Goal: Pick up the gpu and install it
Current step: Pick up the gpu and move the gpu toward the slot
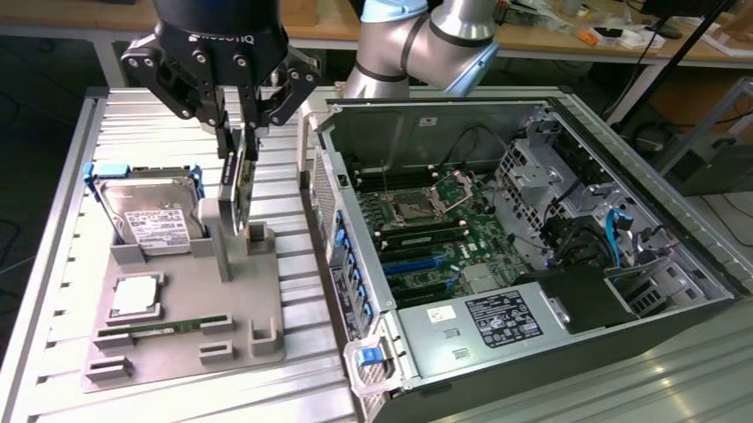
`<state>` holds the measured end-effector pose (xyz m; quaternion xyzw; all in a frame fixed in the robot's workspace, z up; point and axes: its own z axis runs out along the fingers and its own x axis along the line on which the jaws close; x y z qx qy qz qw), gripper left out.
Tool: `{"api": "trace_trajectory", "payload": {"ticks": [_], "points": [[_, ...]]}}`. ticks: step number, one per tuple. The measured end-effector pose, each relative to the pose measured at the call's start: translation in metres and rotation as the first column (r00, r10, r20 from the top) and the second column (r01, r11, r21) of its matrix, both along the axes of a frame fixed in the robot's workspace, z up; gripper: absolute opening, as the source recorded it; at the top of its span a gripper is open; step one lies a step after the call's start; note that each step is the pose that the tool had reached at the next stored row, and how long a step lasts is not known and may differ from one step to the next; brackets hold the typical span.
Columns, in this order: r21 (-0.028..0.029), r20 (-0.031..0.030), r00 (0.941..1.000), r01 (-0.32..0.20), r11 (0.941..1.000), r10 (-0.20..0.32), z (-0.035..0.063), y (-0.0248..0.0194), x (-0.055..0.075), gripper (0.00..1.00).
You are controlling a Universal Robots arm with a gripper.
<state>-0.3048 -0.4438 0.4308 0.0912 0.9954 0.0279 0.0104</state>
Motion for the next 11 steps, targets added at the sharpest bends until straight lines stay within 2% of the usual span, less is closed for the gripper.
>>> {"api": "trace_trajectory", "payload": {"ticks": [11], "points": [[0.0001, 0.0001, 1.0000, 0.000, 1.0000, 0.000, 0.0000, 0.0000, 0.0078, 0.27]]}}
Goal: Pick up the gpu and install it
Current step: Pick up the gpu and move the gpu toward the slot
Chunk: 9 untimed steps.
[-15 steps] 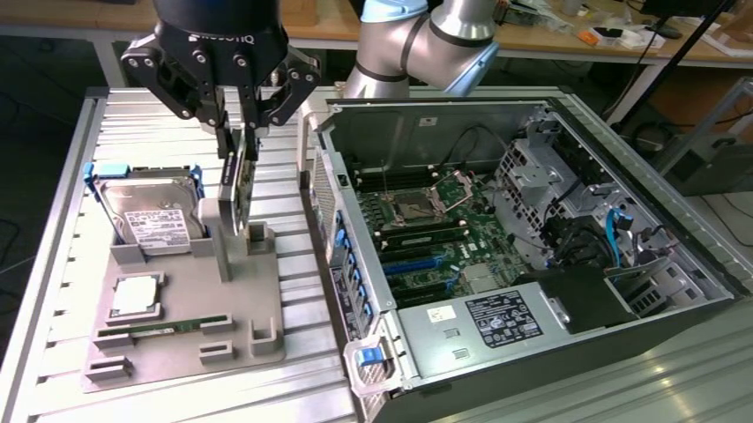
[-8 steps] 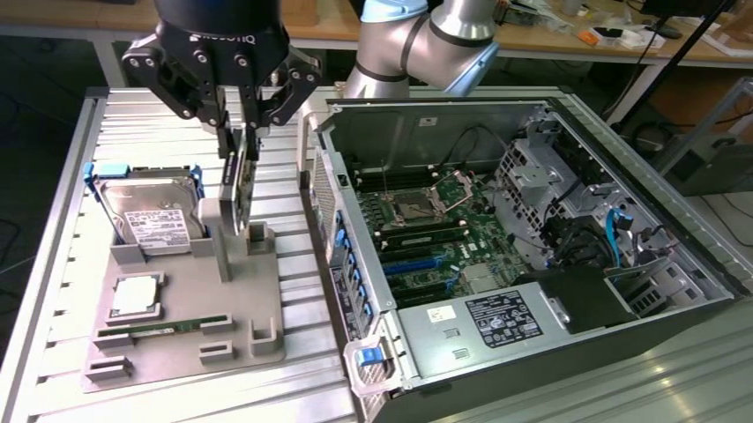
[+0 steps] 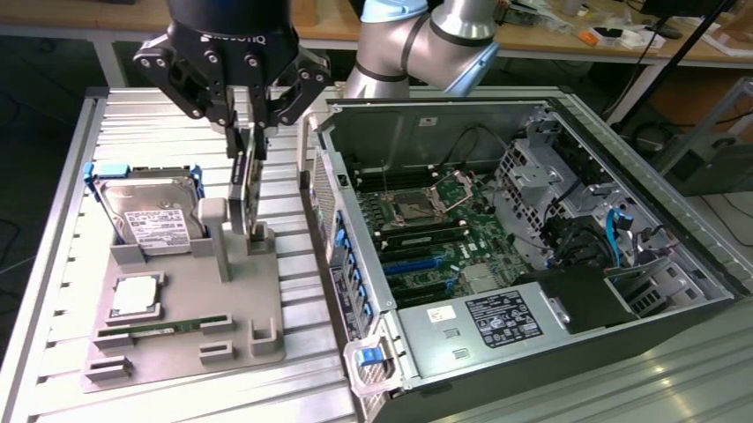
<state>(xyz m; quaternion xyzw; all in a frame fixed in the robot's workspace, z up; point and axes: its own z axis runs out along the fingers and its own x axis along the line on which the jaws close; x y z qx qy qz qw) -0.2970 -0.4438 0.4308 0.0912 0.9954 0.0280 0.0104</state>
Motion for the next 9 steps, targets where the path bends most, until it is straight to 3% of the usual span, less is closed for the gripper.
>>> {"api": "trace_trajectory", "payload": {"ticks": [9], "points": [[-0.0001, 0.0000, 1.0000, 0.000, 1.0000, 0.000, 0.0000, 0.0000, 0.0058, 0.27]]}}
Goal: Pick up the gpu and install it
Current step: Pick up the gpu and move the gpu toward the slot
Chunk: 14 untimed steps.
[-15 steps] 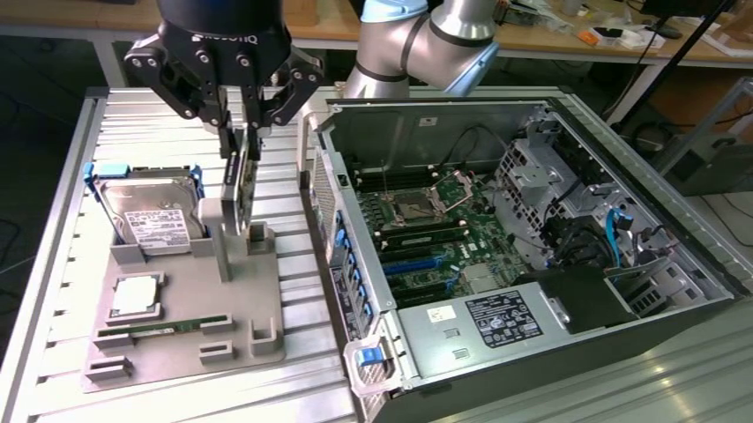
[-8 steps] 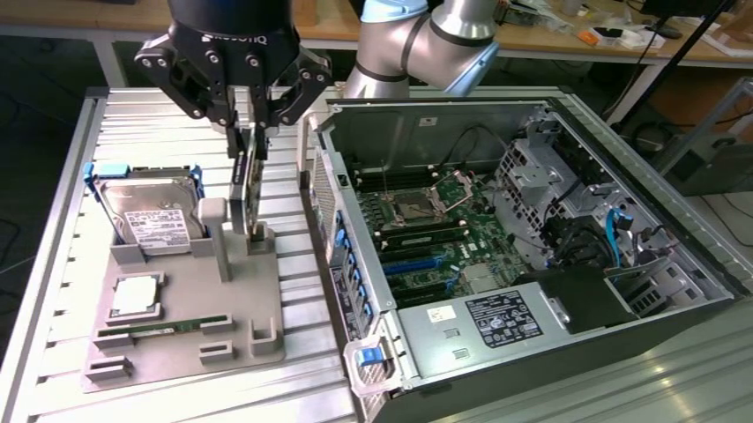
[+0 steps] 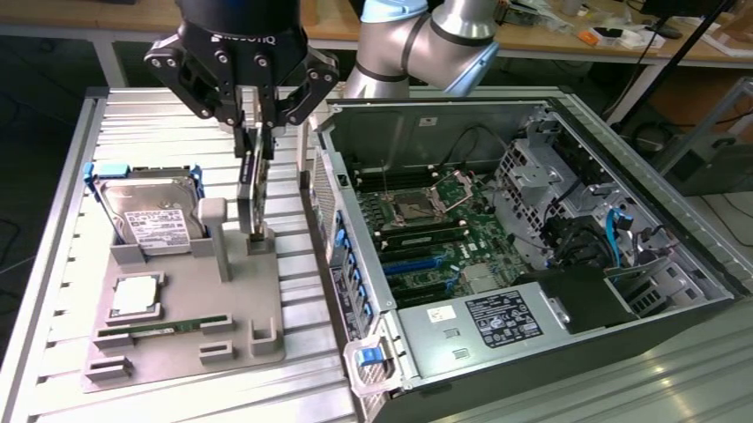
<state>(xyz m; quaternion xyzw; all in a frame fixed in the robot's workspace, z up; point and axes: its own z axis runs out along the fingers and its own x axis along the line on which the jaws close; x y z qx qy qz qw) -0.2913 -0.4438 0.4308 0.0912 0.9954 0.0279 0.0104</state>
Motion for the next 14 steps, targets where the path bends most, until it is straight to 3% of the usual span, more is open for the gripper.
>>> {"api": "trace_trajectory", "payload": {"ticks": [14], "points": [[0.0000, 0.0000, 1.0000, 0.000, 1.0000, 0.000, 0.0000, 0.0000, 0.0043, 0.27]]}}
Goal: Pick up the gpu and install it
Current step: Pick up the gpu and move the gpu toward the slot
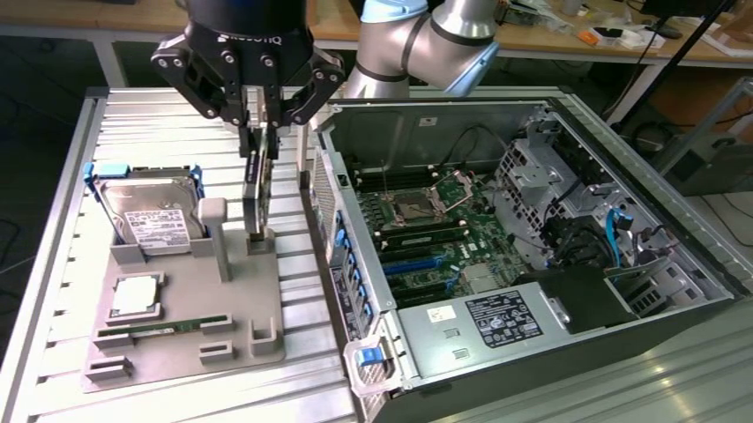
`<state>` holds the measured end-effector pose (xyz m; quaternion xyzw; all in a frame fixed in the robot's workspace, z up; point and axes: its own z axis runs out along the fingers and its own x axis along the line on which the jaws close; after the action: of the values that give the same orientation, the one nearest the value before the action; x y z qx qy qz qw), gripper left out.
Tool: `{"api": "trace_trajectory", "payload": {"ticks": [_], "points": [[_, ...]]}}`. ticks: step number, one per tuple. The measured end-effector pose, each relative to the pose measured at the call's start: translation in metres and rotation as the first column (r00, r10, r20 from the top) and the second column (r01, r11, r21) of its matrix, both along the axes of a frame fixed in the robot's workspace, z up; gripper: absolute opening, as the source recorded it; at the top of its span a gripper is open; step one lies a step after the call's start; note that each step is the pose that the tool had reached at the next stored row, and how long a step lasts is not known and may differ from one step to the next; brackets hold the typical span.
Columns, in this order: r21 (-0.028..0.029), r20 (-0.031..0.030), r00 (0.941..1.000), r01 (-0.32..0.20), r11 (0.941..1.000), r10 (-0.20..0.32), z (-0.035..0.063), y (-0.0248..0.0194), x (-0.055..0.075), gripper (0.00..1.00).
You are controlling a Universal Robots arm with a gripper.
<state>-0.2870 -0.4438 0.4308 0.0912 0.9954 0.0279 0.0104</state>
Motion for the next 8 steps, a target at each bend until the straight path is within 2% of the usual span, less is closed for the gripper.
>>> {"api": "trace_trajectory", "payload": {"ticks": [8], "points": [[0.0000, 0.0000, 1.0000, 0.000, 1.0000, 0.000, 0.0000, 0.0000, 0.0055, 0.27]]}}
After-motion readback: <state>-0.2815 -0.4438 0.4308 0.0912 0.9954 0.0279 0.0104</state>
